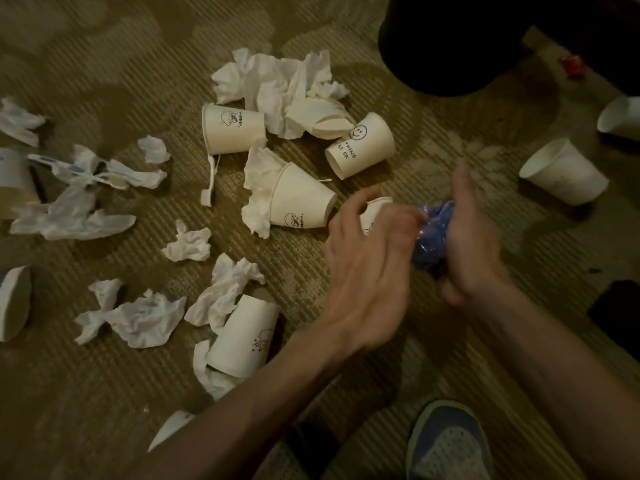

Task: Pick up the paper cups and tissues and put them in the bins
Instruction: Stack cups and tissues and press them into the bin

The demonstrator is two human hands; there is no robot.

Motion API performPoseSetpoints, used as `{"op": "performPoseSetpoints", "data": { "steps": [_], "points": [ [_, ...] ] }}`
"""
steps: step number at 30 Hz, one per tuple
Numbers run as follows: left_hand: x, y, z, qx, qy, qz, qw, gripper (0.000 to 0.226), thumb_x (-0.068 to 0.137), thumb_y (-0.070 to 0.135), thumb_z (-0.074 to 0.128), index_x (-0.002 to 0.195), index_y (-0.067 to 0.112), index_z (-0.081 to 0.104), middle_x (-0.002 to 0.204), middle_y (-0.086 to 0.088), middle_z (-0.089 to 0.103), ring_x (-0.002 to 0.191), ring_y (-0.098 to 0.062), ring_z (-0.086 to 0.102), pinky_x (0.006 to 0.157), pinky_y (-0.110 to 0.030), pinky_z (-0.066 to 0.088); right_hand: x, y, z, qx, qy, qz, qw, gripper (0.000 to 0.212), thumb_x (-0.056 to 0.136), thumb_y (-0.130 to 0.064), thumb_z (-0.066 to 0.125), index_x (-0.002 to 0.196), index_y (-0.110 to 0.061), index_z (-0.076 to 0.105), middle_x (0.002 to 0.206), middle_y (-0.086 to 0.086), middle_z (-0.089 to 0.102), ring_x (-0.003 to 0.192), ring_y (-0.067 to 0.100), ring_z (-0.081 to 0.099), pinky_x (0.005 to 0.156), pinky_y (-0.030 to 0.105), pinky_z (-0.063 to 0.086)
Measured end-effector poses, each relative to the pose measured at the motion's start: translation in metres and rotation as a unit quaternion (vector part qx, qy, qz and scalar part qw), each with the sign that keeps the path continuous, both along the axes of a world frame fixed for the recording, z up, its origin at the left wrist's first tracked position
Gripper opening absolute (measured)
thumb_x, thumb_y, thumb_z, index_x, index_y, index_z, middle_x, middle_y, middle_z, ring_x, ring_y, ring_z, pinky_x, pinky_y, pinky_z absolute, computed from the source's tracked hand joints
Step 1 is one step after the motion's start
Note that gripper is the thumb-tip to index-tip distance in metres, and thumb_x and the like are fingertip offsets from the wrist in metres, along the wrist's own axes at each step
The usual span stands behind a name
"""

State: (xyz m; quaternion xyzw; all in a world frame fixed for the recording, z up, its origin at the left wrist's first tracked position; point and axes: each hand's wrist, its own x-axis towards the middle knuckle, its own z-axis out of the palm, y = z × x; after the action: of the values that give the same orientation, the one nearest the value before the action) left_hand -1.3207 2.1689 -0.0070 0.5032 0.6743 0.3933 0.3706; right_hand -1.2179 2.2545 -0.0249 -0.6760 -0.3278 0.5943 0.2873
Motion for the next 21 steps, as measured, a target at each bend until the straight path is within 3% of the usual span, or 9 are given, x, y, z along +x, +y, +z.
{"op": "performPoseSetpoints", "data": {
  "steps": [2,3,5,8,11,14,17,19,21],
  "points": [
    [-0.004,0.000,-0.011,-0.022,-0.054,0.060,0.996,0.025,0.102,0.054,0.020,0.112,0.045,0.041,0.126,0.015,0.038,0.115,0.009,0.039,0.094,-0.015,0.034,0.004,0.005,-0.001,0.010,0.010,-0.022,1.000,0.060,0.082,-0.070,0.055,0.087,-0.012,0.065,0.080,0.009,0.072,0.064,0.022,0.069,0.060,0.035,0.054],
    [-0.007,0.001,-0.019,-0.044,-0.083,0.095,0.991,0.022,0.102,0.052,0.027,0.114,0.041,0.041,0.123,0.012,0.044,0.108,0.007,0.044,0.088,-0.016,0.038,0.008,0.008,-0.005,0.008,0.013,-0.036,0.999,0.053,0.082,-0.067,0.059,0.087,-0.014,0.063,0.079,0.005,0.071,0.066,0.020,0.069,0.061,0.034,0.054],
    [-0.017,0.005,-0.033,-0.111,-0.113,0.155,0.975,0.023,0.102,0.049,0.036,0.119,0.034,0.043,0.121,0.008,0.050,0.103,0.001,0.049,0.089,-0.027,0.045,0.014,0.016,-0.010,0.000,-0.011,-0.056,0.998,0.050,0.080,-0.060,0.065,0.096,-0.012,0.061,0.089,0.005,0.067,0.074,0.020,0.069,0.066,0.035,0.055],
    [-0.028,0.010,-0.046,-0.203,-0.155,0.205,0.945,0.037,0.099,0.050,0.047,0.130,0.031,0.042,0.127,0.002,0.051,0.109,-0.010,0.053,0.099,-0.039,0.047,0.015,0.023,-0.017,0.001,-0.053,-0.061,0.997,0.061,0.075,-0.062,0.063,0.109,-0.011,0.061,0.106,0.010,0.068,0.092,0.028,0.069,0.084,0.049,0.057],
    [-0.031,0.019,-0.053,-0.249,-0.207,0.213,0.922,0.058,0.094,0.046,0.058,0.144,0.031,0.032,0.133,-0.003,0.051,0.118,-0.022,0.054,0.101,-0.048,0.048,0.011,0.024,-0.021,-0.002,-0.086,-0.043,0.995,0.070,0.062,-0.069,0.058,0.103,-0.013,0.066,0.104,0.011,0.069,0.094,0.032,0.068,0.088,0.054,0.055],
    [-0.029,0.029,-0.057,-0.260,-0.229,0.230,0.909,0.068,0.091,0.040,0.066,0.147,0.022,0.031,0.114,-0.002,0.061,0.112,-0.027,0.060,0.101,-0.050,0.049,0.009,0.027,-0.032,-0.003,-0.131,-0.015,0.991,0.055,0.072,-0.067,0.052,0.075,-0.014,0.063,0.088,0.010,0.069,0.085,0.032,0.068,0.087,0.053,0.055],
    [-0.025,0.036,-0.062,-0.270,-0.236,0.219,0.908,0.062,0.092,0.038,0.066,0.144,0.017,0.039,0.100,0.007,0.061,0.106,-0.021,0.063,0.099,-0.047,0.051,0.009,0.029,-0.044,-0.002,-0.164,-0.015,0.986,0.049,0.087,-0.063,0.051,0.076,-0.016,0.061,0.082,0.004,0.065,0.084,0.030,0.068,0.086,0.049,0.056],
    [-0.022,0.038,-0.064,-0.267,-0.242,0.207,0.910,0.052,0.094,0.039,0.063,0.139,0.018,0.047,0.099,0.010,0.062,0.101,-0.017,0.064,0.092,-0.041,0.055,0.010,0.028,-0.049,-0.004,-0.167,-0.017,0.986,0.052,0.090,-0.063,0.049,0.074,-0.016,0.059,0.077,0.003,0.064,0.079,0.025,0.069,0.082,0.047,0.058],
    [-0.019,0.037,-0.065,-0.252,-0.237,0.185,0.920,0.039,0.097,0.039,0.058,0.131,0.021,0.055,0.104,0.008,0.066,0.098,-0.013,0.065,0.084,-0.033,0.056,0.010,0.027,-0.052,-0.017,-0.172,-0.013,0.985,0.054,0.090,-0.068,0.045,0.073,-0.017,0.055,0.085,0.007,0.067,0.080,0.025,0.069,0.083,0.047,0.058]
  ]
}}
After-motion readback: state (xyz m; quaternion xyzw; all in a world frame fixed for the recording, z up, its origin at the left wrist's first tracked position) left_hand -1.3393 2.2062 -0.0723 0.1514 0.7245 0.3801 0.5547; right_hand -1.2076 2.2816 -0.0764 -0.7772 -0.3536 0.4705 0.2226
